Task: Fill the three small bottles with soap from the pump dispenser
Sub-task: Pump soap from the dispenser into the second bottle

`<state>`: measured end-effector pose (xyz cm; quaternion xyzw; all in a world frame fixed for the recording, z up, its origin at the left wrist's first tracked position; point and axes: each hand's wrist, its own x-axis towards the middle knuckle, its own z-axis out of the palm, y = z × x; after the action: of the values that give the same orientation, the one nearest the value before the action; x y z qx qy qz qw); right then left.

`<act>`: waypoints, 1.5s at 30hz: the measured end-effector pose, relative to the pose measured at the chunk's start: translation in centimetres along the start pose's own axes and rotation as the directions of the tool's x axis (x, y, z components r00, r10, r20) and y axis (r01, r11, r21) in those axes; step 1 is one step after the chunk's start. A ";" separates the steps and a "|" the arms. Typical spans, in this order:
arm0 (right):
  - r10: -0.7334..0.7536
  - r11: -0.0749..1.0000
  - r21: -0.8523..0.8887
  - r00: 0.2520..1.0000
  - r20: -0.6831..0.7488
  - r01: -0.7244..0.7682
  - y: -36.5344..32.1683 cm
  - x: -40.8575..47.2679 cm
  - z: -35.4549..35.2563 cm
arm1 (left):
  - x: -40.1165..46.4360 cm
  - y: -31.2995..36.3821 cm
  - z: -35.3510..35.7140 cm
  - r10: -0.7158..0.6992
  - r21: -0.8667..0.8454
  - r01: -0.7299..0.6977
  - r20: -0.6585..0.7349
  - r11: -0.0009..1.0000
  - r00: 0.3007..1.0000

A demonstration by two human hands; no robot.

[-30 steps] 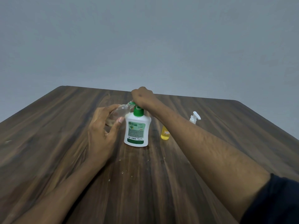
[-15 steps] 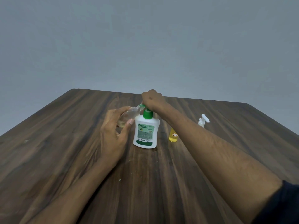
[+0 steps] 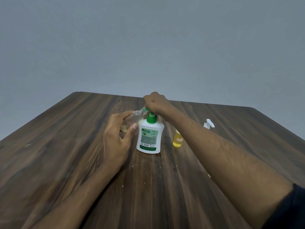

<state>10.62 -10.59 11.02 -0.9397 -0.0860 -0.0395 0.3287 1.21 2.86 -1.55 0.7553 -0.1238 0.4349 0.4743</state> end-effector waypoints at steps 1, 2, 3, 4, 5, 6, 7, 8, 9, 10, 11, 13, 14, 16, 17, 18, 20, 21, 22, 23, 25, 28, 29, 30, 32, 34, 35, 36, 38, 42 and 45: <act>-0.007 1.000 0.011 1.000 -0.009 0.007 0.0 0.1 0.0 | 0.0 0.1 0.0 0.001 0.000 -0.001 -0.003 1.000 1.000; -0.004 1.000 0.022 1.000 -0.014 0.005 0.1 0.3 0.1 | 0.0 0.1 0.1 0.003 0.002 -0.003 -0.006 1.000 1.000; -0.003 1.000 0.026 1.000 -0.016 0.003 0.4 0.4 0.2 | 0.0 0.1 0.1 0.007 0.004 -0.007 -0.007 1.000 1.000; 0.003 1.000 0.026 1.000 -0.017 -0.002 0.6 0.4 0.4 | 0.0 0.0 0.1 0.008 0.006 -0.008 -0.004 1.000 1.000; 0.010 1.000 0.027 1.000 -0.016 -0.009 0.8 0.4 0.6 | -0.1 -0.1 0.1 0.006 0.007 -0.006 0.001 1.000 1.000; 0.021 0.999 0.027 1.000 -0.016 -0.020 0.8 0.4 0.7 | -0.1 -0.2 0.0 0.001 0.005 -0.001 0.004 1.000 1.000; 0.026 0.999 0.021 1.000 -0.014 -0.025 0.8 0.4 0.7 | -0.1 -0.2 0.0 -0.003 0.002 0.003 0.002 1.000 1.000; 0.032 0.999 0.012 0.999 -0.010 -0.032 0.6 0.4 0.6 | -0.1 -0.1 -0.1 -0.003 -0.002 0.003 -0.004 1.000 1.000; 0.030 1.000 0.005 1.000 -0.006 -0.030 0.5 0.4 0.5 | -0.1 0.0 -0.1 -0.001 -0.005 0.001 -0.009 1.000 1.000; 0.027 1.000 0.013 1.000 -0.001 -0.027 0.2 0.3 0.4 | 0.0 0.1 -0.1 0.001 -0.006 -0.001 -0.013 1.000 1.000; 0.021 0.999 0.026 1.000 -0.001 -0.021 0.0 0.3 0.3 | 0.0 0.3 -0.1 0.004 -0.007 -0.004 -0.015 1.000 1.000; 0.025 0.999 0.032 1.000 -0.016 -0.025 -0.1 0.4 0.3 | 0.0 0.4 -0.1 0.012 -0.002 -0.012 -0.022 1.000 1.000; 0.028 0.999 0.028 0.999 -0.016 -0.027 0.0 0.4 0.4 | 0.0 0.3 -0.1 0.012 0.002 -0.012 -0.024 1.000 1.000; 0.040 0.999 0.009 0.999 -0.007 -0.040 0.5 0.4 0.7 | -0.1 0.1 -0.1 0.002 0.000 -0.002 -0.022 1.000 1.000; 0.041 0.999 0.000 0.999 -0.005 -0.041 0.6 0.4 0.7 | -0.1 0.1 -0.2 -0.002 -0.005 0.002 -0.020 1.000 1.000; 0.040 0.999 -0.007 0.999 -0.003 -0.040 0.5 0.5 0.8 | -0.1 0.2 -0.2 -0.004 -0.009 0.004 -0.020 1.000 1.000; 0.024 1.000 0.000 1.000 0.001 -0.024 0.1 0.4 0.6 | -0.1 0.4 -0.2 -0.003 -0.016 0.002 -0.022 1.000 1.000; 0.018 1.000 0.014 1.000 0.003 -0.018 -0.1 0.4 0.5 | -0.1 0.5 -0.2 -0.001 -0.020 0.000 -0.027 1.000 1.000; 0.013 1.000 0.023 1.000 -0.003 -0.013 -0.1 0.5 0.4 | 0.0 0.6 -0.2 0.001 -0.021 -0.002 -0.032 1.000 0.999; 0.009 1.000 0.022 1.000 -0.010 -0.009 -0.1 0.4 0.4 | 0.0 0.6 -0.2 0.001 -0.020 -0.002 -0.034 1.000 0.999; 0.005 1.000 -0.003 1.000 -0.002 -0.005 0.4 0.3 0.6 | 0.0 0.5 -0.1 -0.002 -0.022 0.001 -0.028 1.000 1.000; 0.008 1.000 -0.029 1.000 0.011 -0.007 0.7 0.4 0.6 | -0.2 0.5 -0.1 -0.010 -0.021 0.009 -0.016 1.000 1.000; 0.003 1.000 -0.028 1.000 0.009 -0.003 0.6 0.5 0.5 | -0.2 0.6 -0.2 -0.010 -0.022 0.010 -0.019 1.000 1.000; -0.007 1.000 -0.017 1.000 0.002 0.007 0.4 0.6 0.3 | -0.1 0.7 -0.2 -0.009 -0.025 0.008 -0.022 1.000 1.000; -0.013 1.000 -0.001 1.000 -0.021 0.013 0.3 0.8 0.5 | -0.1 0.7 -0.2 -0.005 -0.026 0.004 -0.029 1.000 1.000; 0.000 1.000 -0.012 1.000 -0.013 0.000 0.6 0.8 0.8 | 0.0 0.6 -0.2 -0.003 -0.014 0.002 -0.026 1.000 1.000; 0.006 1.000 -0.024 1.000 -0.001 -0.006 0.8 0.8 1.0 | -0.1 0.5 -0.2 -0.003 -0.009 0.003 -0.020 1.000 1.000; 0.012 0.999 -0.030 1.000 0.007 -0.012 1.0 0.7 1.0 | -0.1 0.5 -0.2 -0.005 -0.005 0.005 -0.015 1.000 1.000; 0.010 1.000 -0.020 1.000 0.012 -0.010 0.7 0.7 0.8 | -0.2 0.6 -0.2 -0.007 0.000 0.007 -0.017 1.000 1.000; -0.008 1.000 0.016 1.000 -0.007 0.008 0.3 0.8 0.6 | 0.0 0.7 -0.2 0.009 -0.005 -0.009 -0.022 1.000 1.000; -0.003 1.000 0.006 1.000 0.020 0.003 1.1 0.8 0.9 | -0.1 0.3 -0.2 0.002 -0.006 -0.002 -0.009 1.000 1.000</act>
<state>11.63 -10.77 9.80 -0.9389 -0.0909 -0.0304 0.3307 0.86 2.81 -1.39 0.7520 -0.1237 0.4383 0.4766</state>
